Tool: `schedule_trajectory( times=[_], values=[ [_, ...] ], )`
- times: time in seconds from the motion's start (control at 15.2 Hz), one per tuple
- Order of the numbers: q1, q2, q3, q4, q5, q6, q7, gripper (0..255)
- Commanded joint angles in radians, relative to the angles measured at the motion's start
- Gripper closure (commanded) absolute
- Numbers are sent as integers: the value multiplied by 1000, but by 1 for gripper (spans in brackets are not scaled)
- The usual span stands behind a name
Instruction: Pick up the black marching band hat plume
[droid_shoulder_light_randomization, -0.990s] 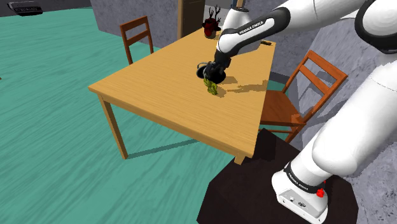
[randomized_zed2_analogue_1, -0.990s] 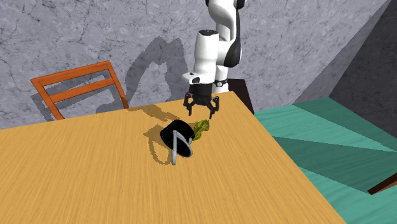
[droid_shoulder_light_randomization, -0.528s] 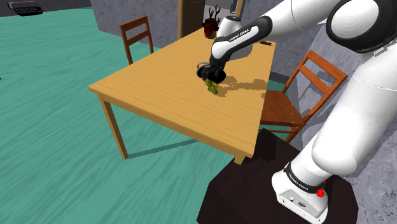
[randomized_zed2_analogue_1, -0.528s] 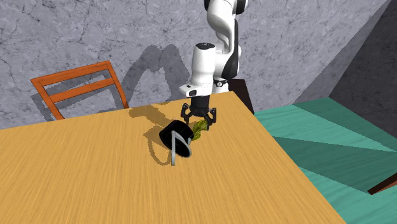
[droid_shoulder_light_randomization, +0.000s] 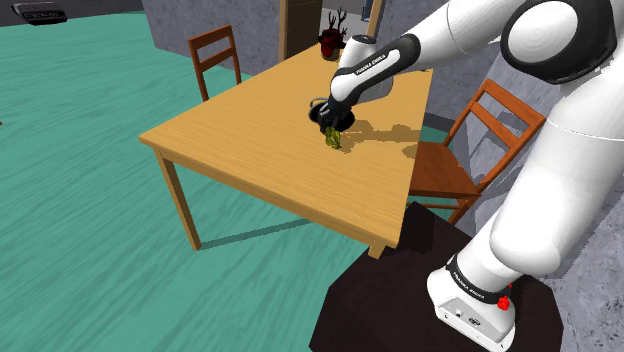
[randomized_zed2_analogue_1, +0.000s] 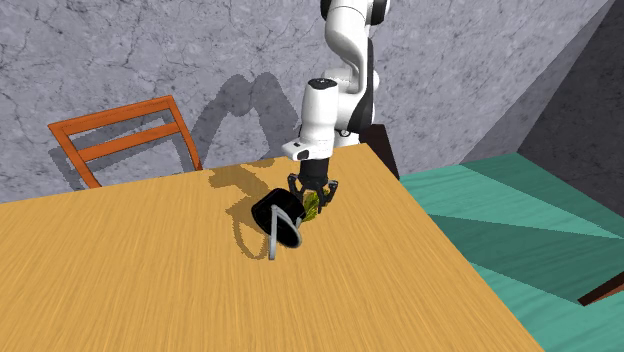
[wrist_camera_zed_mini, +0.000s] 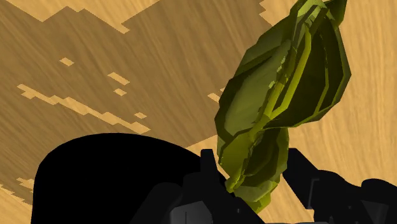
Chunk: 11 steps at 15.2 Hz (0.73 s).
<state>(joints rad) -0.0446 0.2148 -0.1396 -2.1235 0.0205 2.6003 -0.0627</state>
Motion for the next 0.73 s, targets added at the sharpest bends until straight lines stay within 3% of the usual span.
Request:
schedule_trajectory(
  times=[0.0, 0.4, 0.66],
  values=[
    [0, 1, 0, -1, 0, 0, 0, 255],
    [0, 2, 0, -2, 1, 2, -1, 255],
    [2, -31, -3, 13, -7, -46, 4, 255]
  ],
)
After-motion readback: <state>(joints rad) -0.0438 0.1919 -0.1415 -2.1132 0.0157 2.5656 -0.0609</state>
